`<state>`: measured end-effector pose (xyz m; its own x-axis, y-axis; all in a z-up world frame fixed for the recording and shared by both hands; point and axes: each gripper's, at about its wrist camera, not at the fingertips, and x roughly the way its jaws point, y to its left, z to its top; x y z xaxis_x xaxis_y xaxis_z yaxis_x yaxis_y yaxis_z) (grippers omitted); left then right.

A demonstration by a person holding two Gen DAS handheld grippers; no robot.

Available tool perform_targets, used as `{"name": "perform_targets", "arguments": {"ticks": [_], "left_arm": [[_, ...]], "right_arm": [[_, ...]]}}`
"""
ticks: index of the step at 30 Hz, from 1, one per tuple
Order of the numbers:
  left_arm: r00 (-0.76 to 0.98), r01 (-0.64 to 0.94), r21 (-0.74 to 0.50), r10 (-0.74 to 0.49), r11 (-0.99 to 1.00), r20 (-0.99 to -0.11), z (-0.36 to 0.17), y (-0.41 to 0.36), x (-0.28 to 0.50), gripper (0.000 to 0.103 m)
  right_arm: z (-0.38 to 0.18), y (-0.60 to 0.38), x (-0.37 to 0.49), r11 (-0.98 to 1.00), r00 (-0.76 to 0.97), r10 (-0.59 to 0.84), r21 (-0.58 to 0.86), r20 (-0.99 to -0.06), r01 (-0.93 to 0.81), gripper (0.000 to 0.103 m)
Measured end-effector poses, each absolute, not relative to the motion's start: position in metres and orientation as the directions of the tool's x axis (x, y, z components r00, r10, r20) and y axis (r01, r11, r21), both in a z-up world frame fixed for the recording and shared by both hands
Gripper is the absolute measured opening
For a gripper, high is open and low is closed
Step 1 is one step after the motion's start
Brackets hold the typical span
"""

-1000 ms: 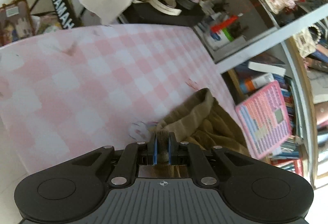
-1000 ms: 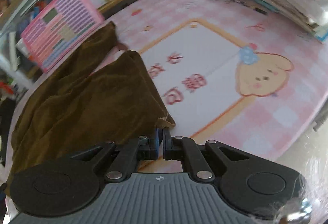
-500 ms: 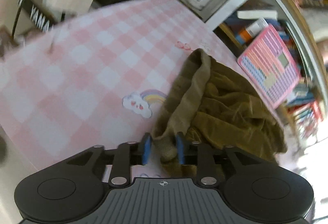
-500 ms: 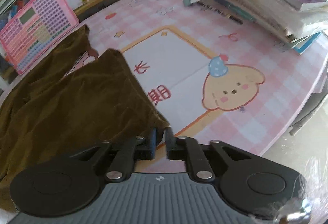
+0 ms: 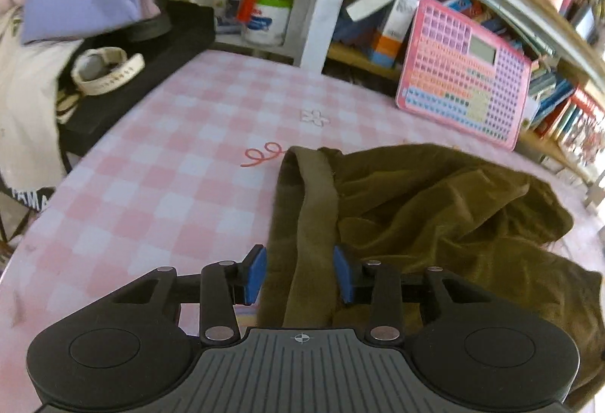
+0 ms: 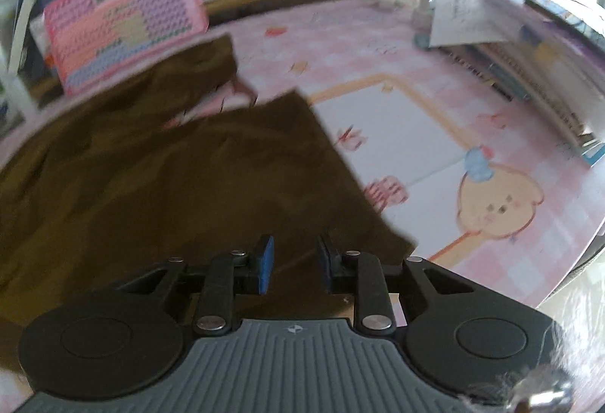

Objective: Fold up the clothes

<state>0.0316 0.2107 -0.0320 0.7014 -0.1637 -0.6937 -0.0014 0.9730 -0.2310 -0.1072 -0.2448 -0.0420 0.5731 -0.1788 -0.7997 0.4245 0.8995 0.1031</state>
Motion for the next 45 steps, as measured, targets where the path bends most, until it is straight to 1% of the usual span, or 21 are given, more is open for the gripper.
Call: {"name": "perform_targets", "arguments": {"ticks": [2,4,9,11,13,15,18,26,27,29,30,31,32,34,35,38,39,41,42,44,45], "left_arm": [[0.704,0.033,-0.231,-0.186,0.972,-0.685,-0.035,0.208,0.036,0.037],[0.699,0.034,-0.232,-0.189,0.972,-0.690,-0.038,0.209,0.040,0.037],[0.689,0.078,-0.250,-0.233,0.965,-0.686,-0.041,0.209,0.045,0.036],[0.690,0.107,-0.244,-0.249,0.964,-0.680,-0.041,0.205,0.043,0.031],[0.708,0.118,-0.251,-0.258,0.961,-0.657,-0.037,0.204,0.039,0.021],[0.722,0.133,-0.301,-0.301,0.944,-0.623,-0.033,0.207,0.035,0.019],[0.714,0.120,-0.338,-0.318,0.933,-0.623,-0.036,0.212,0.037,0.016],[0.694,0.081,-0.434,-0.363,0.897,-0.621,-0.043,0.226,0.042,0.016],[0.692,0.076,-0.446,-0.369,0.892,-0.621,-0.044,0.227,0.042,0.011],[0.687,0.066,-0.469,-0.381,0.881,-0.619,-0.045,0.231,0.043,0.006],[0.685,0.060,-0.480,-0.386,0.875,-0.618,-0.046,0.232,0.044,0.002],[0.684,0.057,-0.493,-0.393,0.868,-0.614,-0.046,0.234,0.044,0.001],[0.700,0.071,-0.516,-0.411,0.854,-0.584,-0.040,0.235,0.040,0.001],[0.740,0.112,-0.514,-0.417,0.850,-0.528,-0.022,0.232,0.029,0.001],[0.767,0.098,-0.493,-0.381,0.864,-0.516,-0.015,0.233,0.025,0.001],[0.801,-0.023,-0.455,-0.255,0.890,-0.541,-0.017,0.246,0.030,0.001],[0.774,-0.058,-0.444,-0.241,0.894,-0.586,-0.027,0.250,0.037,0.001],[0.725,-0.079,-0.393,-0.218,0.916,-0.653,-0.047,0.252,0.046,0.002],[0.719,-0.077,-0.389,-0.219,0.918,-0.659,-0.052,0.252,0.047,0.003],[0.712,-0.086,-0.414,-0.235,0.906,-0.661,-0.058,0.257,0.048,0.010],[0.709,-0.089,-0.426,-0.242,0.900,-0.662,-0.061,0.259,0.048,0.012]], "right_arm": [[-0.048,-0.235,-0.106,0.914,0.555,-0.182,0.069,-0.812,0.400,0.023],[-0.050,-0.227,-0.107,0.926,0.557,-0.200,0.031,-0.806,0.376,0.023],[-0.051,-0.226,-0.110,0.919,0.560,-0.198,0.046,-0.805,0.392,0.023],[-0.051,-0.225,-0.111,0.914,0.559,-0.202,0.049,-0.804,0.402,0.023],[-0.051,-0.225,-0.110,0.910,0.557,-0.207,0.050,-0.804,0.411,0.023],[-0.051,-0.225,-0.110,0.906,0.557,-0.209,0.055,-0.804,0.420,0.024],[-0.051,-0.224,-0.110,0.902,0.557,-0.214,0.057,-0.803,0.428,0.024],[-0.050,-0.224,-0.110,0.892,0.555,-0.220,0.064,-0.802,0.447,0.024],[-0.050,-0.224,-0.109,0.891,0.555,-0.222,0.064,-0.802,0.449,0.024],[-0.051,-0.223,-0.108,0.890,0.555,-0.225,0.063,-0.801,0.452,0.025],[-0.051,-0.223,-0.108,0.890,0.554,-0.227,0.061,-0.801,0.452,0.026],[-0.051,-0.223,-0.108,0.890,0.554,-0.228,0.060,-0.801,0.453,0.026],[-0.051,-0.223,-0.108,0.889,0.554,-0.228,0.061,-0.801,0.454,0.026],[-0.051,-0.223,-0.108,0.888,0.554,-0.228,0.062,-0.801,0.455,0.026],[-0.051,-0.223,-0.108,0.888,0.553,-0.228,0.062,-0.801,0.456,0.026],[-0.051,-0.224,-0.108,0.887,0.553,-0.223,0.068,-0.803,0.456,0.026],[-0.051,-0.224,-0.108,0.888,0.554,-0.220,0.071,-0.803,0.455,0.025],[-0.051,-0.224,-0.109,0.889,0.556,-0.218,0.072,-0.802,0.452,0.025],[-0.051,-0.224,-0.109,0.889,0.556,-0.218,0.073,-0.802,0.453,0.025],[-0.051,-0.224,-0.110,0.890,0.557,-0.218,0.072,-0.801,0.451,0.025],[-0.051,-0.224,-0.110,0.890,0.558,-0.218,0.071,-0.801,0.450,0.025]]}}
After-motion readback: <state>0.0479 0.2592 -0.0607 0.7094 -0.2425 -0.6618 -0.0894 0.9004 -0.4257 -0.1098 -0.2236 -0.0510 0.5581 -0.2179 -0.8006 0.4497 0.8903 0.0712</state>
